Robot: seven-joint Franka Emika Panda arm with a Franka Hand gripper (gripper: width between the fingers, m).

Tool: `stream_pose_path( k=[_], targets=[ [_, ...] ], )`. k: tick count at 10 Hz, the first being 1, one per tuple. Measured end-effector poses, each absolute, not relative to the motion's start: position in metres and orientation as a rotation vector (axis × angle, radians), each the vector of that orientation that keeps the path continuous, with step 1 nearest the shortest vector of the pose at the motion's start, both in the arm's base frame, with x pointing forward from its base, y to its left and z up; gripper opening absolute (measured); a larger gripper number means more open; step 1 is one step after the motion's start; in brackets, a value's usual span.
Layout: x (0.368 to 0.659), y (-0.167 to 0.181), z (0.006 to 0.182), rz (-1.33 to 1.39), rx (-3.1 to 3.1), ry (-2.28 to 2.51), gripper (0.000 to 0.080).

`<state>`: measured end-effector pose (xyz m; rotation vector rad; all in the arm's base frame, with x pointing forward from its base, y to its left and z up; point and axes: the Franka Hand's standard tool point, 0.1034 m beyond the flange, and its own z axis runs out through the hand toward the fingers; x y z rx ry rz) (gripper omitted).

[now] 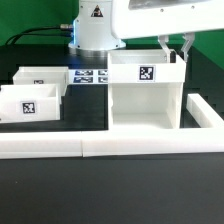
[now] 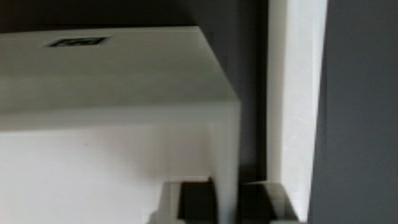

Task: Assemble drawer

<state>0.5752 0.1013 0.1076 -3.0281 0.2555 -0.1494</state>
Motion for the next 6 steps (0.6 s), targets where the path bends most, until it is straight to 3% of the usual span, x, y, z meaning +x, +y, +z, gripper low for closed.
stream_pose_path(
  k=[4, 6],
  targets=[
    [0.5841, 0.0968, 0.11, -0.107, -2.85, 0.963, 0.0038],
    [0.585, 0.0983, 0.1113, -0.102, -2.798, 1.075, 0.0038]
  ],
)
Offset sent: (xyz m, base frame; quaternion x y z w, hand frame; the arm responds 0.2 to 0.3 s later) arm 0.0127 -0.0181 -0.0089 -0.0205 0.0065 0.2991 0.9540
